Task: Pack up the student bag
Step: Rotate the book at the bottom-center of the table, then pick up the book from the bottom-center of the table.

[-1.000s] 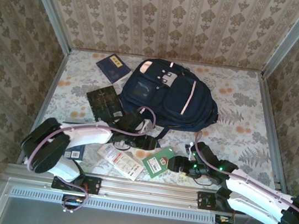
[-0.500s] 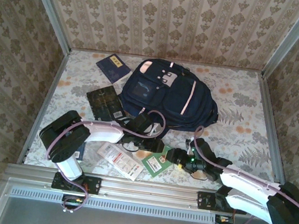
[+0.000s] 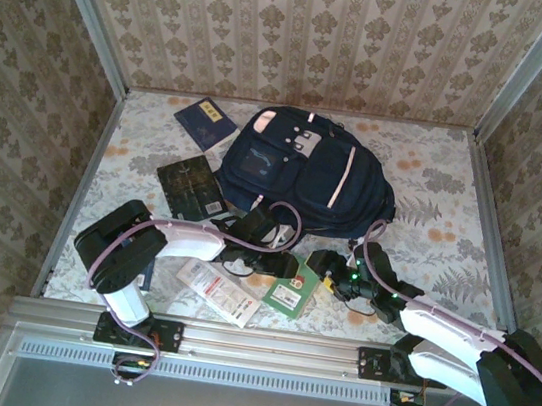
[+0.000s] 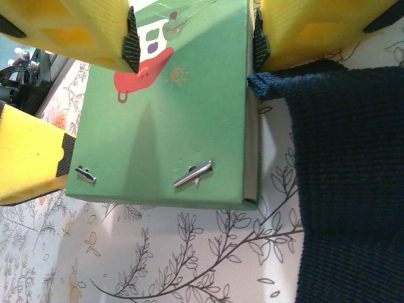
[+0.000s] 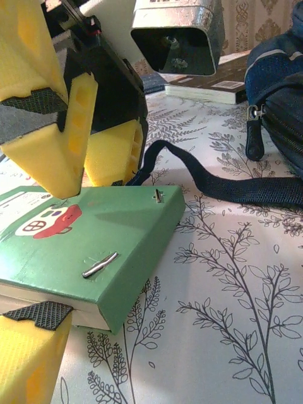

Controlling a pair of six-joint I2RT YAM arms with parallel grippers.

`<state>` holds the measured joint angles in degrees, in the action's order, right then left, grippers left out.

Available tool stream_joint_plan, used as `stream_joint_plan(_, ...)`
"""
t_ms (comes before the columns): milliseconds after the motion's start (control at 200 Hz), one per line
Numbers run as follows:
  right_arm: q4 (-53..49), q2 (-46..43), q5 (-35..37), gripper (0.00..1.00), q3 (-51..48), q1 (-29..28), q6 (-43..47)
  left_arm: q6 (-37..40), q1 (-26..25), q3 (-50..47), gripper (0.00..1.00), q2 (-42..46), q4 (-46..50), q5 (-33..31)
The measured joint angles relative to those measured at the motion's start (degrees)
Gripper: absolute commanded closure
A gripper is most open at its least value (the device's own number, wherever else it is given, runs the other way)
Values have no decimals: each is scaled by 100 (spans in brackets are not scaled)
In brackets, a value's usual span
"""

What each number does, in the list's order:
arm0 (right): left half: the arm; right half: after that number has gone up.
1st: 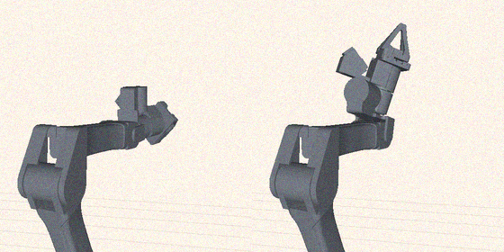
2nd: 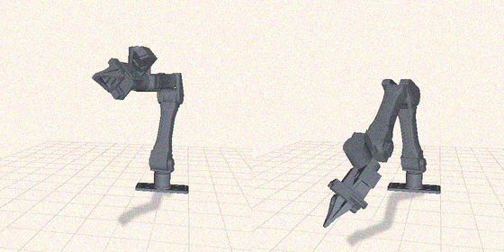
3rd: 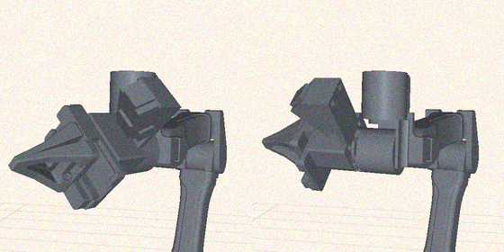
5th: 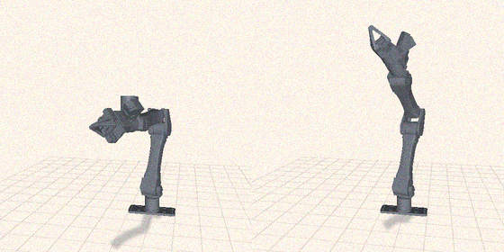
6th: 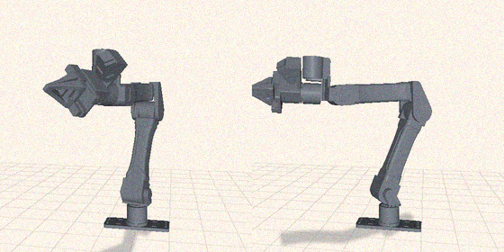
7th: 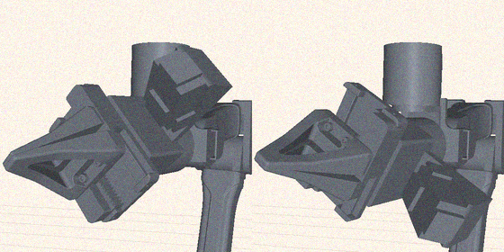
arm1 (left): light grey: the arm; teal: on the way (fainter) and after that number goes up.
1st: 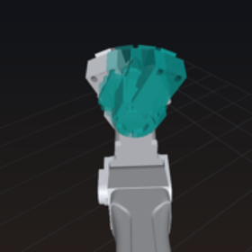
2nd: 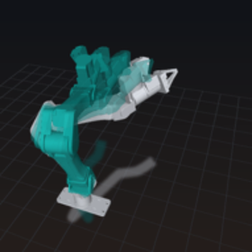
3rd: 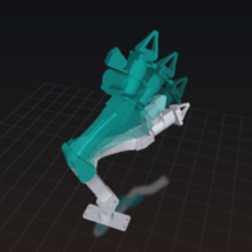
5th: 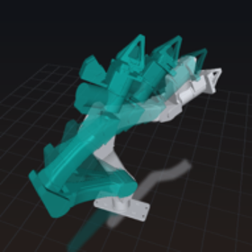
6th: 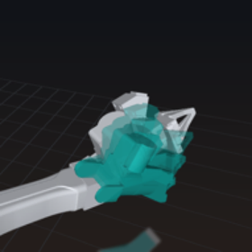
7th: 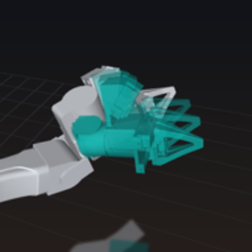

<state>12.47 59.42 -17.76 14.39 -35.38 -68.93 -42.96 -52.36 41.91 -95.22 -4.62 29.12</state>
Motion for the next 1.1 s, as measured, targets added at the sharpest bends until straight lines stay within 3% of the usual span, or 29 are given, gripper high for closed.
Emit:
stream_joint_plan(95, -42, -13, 105, 24, 0, 0, 22, -57, 7, -39, 58, -9, -17, 7)
stream_joint_plan(485, -1567, -577, 645, 24, 162, -15, 772, -85, -28, -66, 57, -74, -254, 271)
stream_joint_plan(805, -1047, 549, 219, 26, 352, 28, 874, -149, 7, -50, 67, -319, -511, 483)
stream_joint_plan(990, -824, 763, 127, 34, 402, 66, 710, -184, 44, -37, 72, -367, -496, 538)
stream_joint_plan(1100, -719, 717, 120, 48, 350, 33, 682, -179, 42, -26, 72, -374, -481, 549)
